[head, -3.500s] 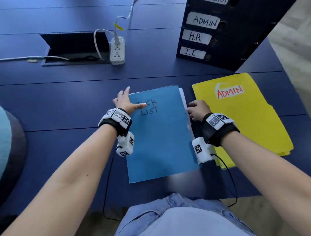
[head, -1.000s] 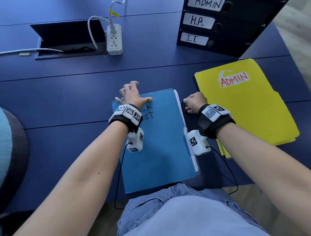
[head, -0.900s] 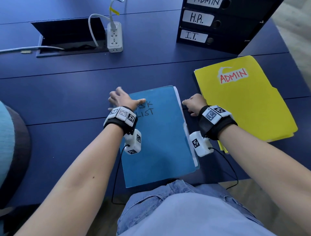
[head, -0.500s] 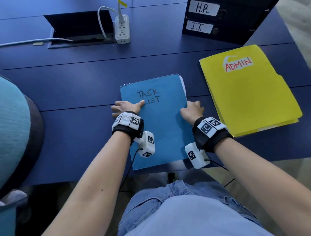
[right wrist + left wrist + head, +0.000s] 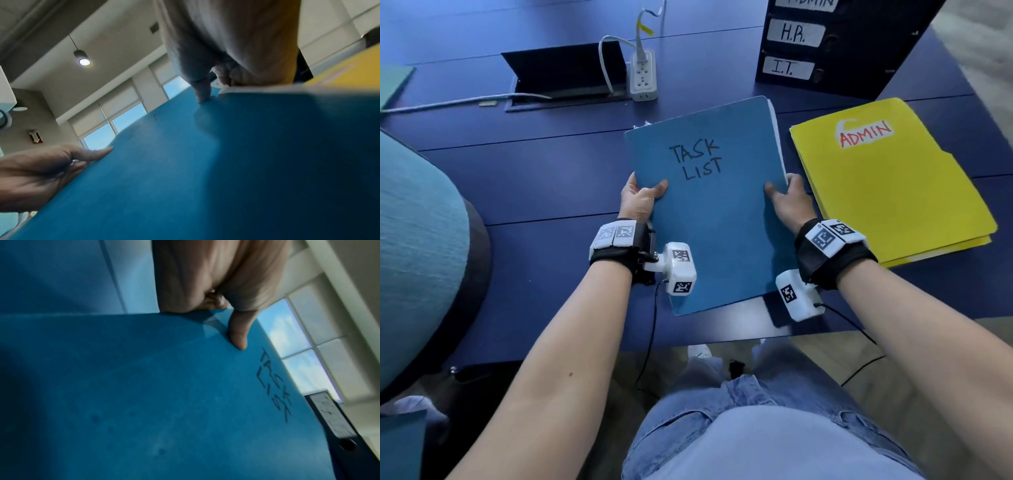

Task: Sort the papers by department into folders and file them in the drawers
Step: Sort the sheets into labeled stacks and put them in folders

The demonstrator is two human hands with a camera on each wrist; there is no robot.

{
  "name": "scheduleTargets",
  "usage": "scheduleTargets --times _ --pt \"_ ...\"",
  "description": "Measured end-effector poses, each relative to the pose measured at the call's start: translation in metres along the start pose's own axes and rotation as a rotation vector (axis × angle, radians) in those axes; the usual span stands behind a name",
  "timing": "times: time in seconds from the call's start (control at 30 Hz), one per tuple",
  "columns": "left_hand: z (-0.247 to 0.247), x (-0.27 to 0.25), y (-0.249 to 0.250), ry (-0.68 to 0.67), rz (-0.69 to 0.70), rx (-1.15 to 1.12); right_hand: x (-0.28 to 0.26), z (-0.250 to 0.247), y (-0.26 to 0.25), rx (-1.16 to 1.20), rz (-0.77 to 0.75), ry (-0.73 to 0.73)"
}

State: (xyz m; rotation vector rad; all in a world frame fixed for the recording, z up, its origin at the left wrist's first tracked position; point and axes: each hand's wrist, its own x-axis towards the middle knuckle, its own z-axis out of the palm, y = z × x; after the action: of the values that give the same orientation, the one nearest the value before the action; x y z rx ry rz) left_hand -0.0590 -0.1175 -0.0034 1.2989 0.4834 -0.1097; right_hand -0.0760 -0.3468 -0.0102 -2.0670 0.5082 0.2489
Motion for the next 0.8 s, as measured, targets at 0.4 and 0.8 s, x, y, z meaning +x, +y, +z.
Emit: scheduleTargets --times 0.4,0.8 --pt "0.169 0.017 -0.007 -0.041 -0.213 0.466 0.076 -0.157 0.008 -0.275 -0.18 0.43" --pt "0.279 0.014 -0.064 -0.043 -0.295 0.753 0.133 -0.232 0.08 -0.413 0.068 0.17"
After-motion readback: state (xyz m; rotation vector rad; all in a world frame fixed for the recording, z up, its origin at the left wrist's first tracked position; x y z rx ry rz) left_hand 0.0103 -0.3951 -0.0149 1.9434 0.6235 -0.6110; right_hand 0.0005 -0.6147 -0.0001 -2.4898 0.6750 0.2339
